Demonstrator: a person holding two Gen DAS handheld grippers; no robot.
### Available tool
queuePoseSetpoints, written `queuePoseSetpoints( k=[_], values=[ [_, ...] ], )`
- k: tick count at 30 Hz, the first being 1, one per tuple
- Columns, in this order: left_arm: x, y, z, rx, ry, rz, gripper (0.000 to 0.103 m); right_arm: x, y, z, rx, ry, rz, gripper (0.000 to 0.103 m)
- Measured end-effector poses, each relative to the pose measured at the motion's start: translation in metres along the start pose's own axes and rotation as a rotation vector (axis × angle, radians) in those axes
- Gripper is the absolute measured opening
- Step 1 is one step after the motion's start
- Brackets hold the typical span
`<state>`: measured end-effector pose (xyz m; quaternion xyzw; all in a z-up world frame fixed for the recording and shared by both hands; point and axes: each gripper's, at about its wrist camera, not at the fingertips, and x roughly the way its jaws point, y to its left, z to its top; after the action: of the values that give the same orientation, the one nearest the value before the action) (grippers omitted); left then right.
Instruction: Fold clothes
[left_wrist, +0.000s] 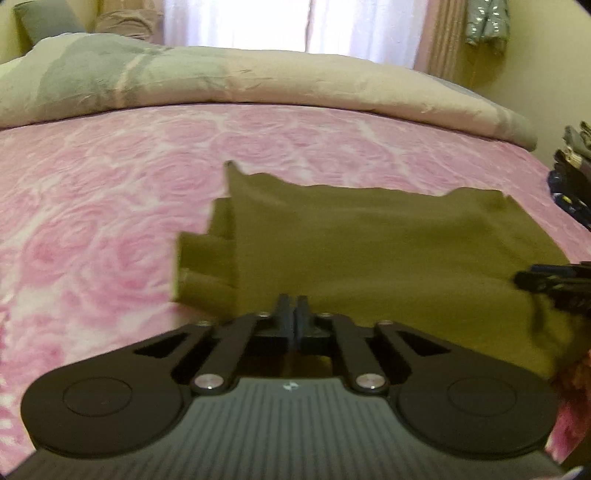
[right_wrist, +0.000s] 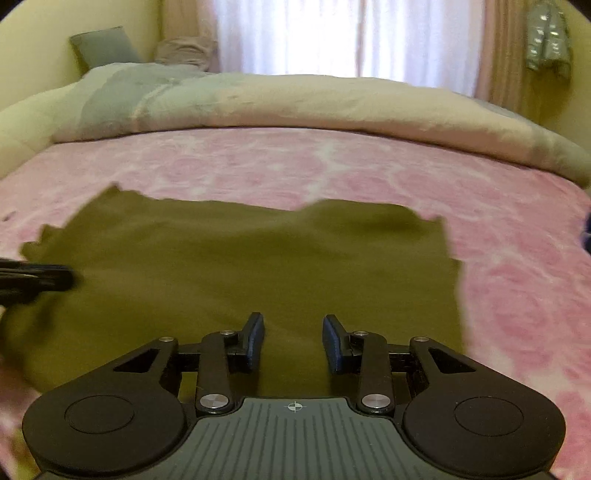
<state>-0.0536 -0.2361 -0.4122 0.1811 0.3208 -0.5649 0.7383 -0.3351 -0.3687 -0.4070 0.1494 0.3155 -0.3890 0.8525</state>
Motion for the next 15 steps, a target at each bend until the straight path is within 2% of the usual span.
queuePoseSetpoints(
  k=[4,5,7,10,11,13,15],
  values=[
    [-0.007,-0.006,0.025,0.000,-0.001,-0.007,0.003,-0.003,-0.030,0.011,0.068,0.032,0.003,0.034],
    [-0.006,-0.014,0.033,0.028,-0.011,-0.011,0.007,-0.004,-0.032,0.017,0.078,0.025,0.015,0.034],
    [0.001,-0.029,0.048,0.054,-0.021,-0.060,0.007,-0.004,-0.027,0.032,0.062,-0.010,0.051,0.034],
    [0.028,-0.047,0.063,0.095,-0.001,-0.106,0.007,0.016,-0.006,0.048,-0.010,-0.018,0.100,0.034],
    [0.041,-0.049,0.064,0.105,0.020,-0.096,0.011,0.023,0.002,0.051,-0.031,-0.017,0.102,0.034],
    [0.067,-0.053,0.065,0.123,0.059,-0.076,0.013,0.047,0.009,0.055,-0.061,0.007,0.088,0.034],
    [0.076,-0.045,0.066,0.111,0.040,-0.036,0.017,0.070,0.009,0.058,-0.080,0.032,0.072,0.034]
  ],
)
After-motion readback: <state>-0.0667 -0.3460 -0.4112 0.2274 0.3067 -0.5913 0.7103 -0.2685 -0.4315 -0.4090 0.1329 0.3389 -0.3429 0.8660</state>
